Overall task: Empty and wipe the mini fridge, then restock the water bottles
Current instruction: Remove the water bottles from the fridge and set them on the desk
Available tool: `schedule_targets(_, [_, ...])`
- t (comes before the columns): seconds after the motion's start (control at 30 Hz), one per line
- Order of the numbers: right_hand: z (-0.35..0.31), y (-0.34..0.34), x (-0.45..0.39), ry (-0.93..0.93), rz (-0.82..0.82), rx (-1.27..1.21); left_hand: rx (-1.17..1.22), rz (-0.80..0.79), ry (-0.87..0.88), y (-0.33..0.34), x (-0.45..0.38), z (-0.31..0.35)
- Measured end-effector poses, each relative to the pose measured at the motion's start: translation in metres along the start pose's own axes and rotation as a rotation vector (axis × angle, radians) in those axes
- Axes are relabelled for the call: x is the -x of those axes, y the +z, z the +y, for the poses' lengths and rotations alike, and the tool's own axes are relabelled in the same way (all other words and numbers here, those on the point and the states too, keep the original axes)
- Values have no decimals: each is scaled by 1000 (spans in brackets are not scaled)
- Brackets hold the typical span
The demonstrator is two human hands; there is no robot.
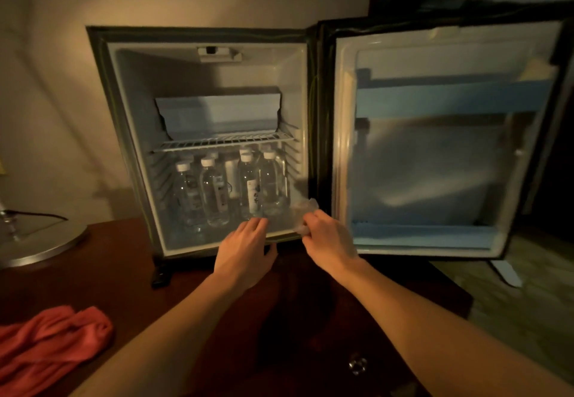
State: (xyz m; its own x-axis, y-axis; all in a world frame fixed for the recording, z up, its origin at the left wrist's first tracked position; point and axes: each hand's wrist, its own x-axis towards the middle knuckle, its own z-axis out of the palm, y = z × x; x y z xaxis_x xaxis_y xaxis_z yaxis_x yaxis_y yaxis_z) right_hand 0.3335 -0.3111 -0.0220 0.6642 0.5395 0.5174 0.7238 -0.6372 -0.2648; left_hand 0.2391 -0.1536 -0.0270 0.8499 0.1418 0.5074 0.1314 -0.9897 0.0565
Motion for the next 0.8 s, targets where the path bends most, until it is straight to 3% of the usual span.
schedule_targets(0.47, [102, -95, 120, 42, 72, 156, 77, 5, 252, 12, 17, 157])
schedule_targets(0.8, [226, -132, 221, 313, 73, 182, 173, -109, 454, 65, 16, 301])
